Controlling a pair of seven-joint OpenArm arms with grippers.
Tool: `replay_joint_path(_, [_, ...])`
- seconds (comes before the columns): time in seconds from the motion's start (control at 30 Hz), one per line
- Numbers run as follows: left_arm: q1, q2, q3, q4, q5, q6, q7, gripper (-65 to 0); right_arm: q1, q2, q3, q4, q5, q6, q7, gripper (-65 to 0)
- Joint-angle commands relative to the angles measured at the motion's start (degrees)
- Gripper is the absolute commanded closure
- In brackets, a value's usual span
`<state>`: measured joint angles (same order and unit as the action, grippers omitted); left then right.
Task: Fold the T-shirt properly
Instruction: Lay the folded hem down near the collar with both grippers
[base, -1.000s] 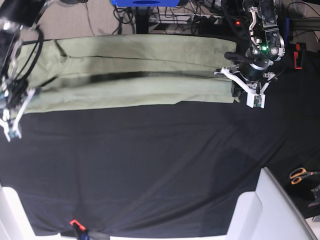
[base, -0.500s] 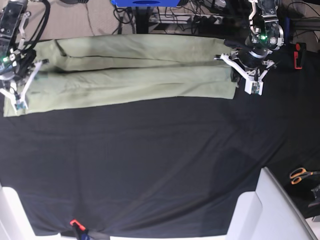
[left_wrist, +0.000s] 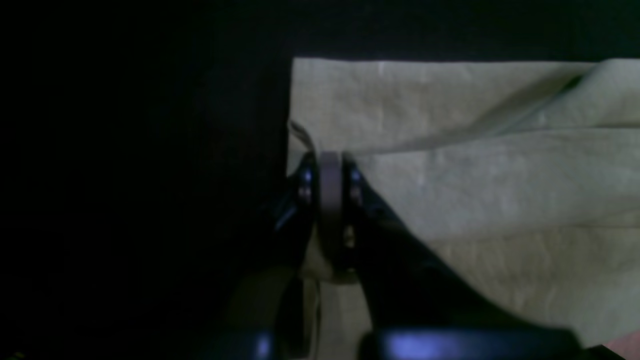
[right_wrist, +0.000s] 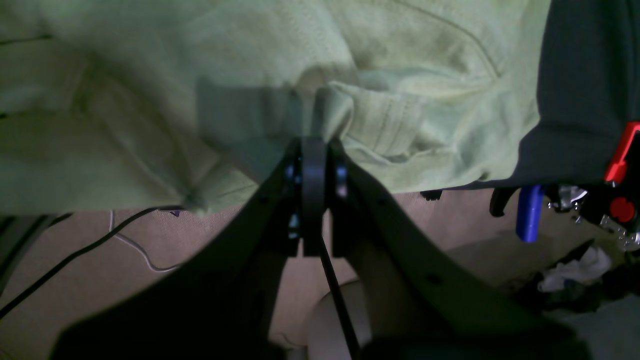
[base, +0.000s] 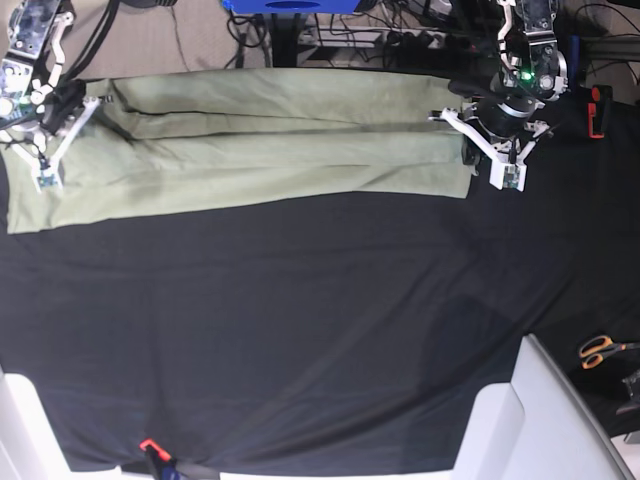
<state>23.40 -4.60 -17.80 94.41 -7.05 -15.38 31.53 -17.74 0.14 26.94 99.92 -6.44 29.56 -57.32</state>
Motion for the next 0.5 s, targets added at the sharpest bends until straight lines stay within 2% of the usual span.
replay_joint_path(0.0, [-0.67, -0.28, 0.44, 0.58, -0.12, 0.04, -1.24, 0.0, -0.07, -0.36, 0.97, 0.61, 0.06, -0.07, 0.84, -0.3])
replay_joint_path(0.2, [-1.29, -0.10, 1.76, -0.48, -0.12, 0.04, -1.24, 0.0, -0.15, -1.59, 4.40, 0.70, 0.06, -0.15, 0.40, -1.8])
replay_joint_path(0.27, [-1.38, -0.10, 1.76, -0.48, -0.12, 0.04, -1.24, 0.0, -0.15, -1.77, 5.28, 0.70, 0.06, -0.15, 0.31, -8.6])
replay_joint_path(0.37, [-2.17, -0.10, 1.76, -0.39, -0.12, 0.04, -1.24, 0.0, -0.24, -1.94, 7.22, 0.78, 0.06, -0.15, 0.84, -28.2])
replay_joint_path(0.4, [-2.25, -0.10, 1.76, -0.48, -0.12, 0.04, -1.24, 0.0, -0.24, -1.94, 7.92, 0.87, 0.06, -0.15, 0.92, -33.0])
replay_joint_path(0.47, [-2.34, -0.37, 1.76, -0.48, -0.12, 0.04, -1.24, 0.0, -0.15, -1.59, 9.50, 2.02, 0.06, -0.15, 2.59, -39.2])
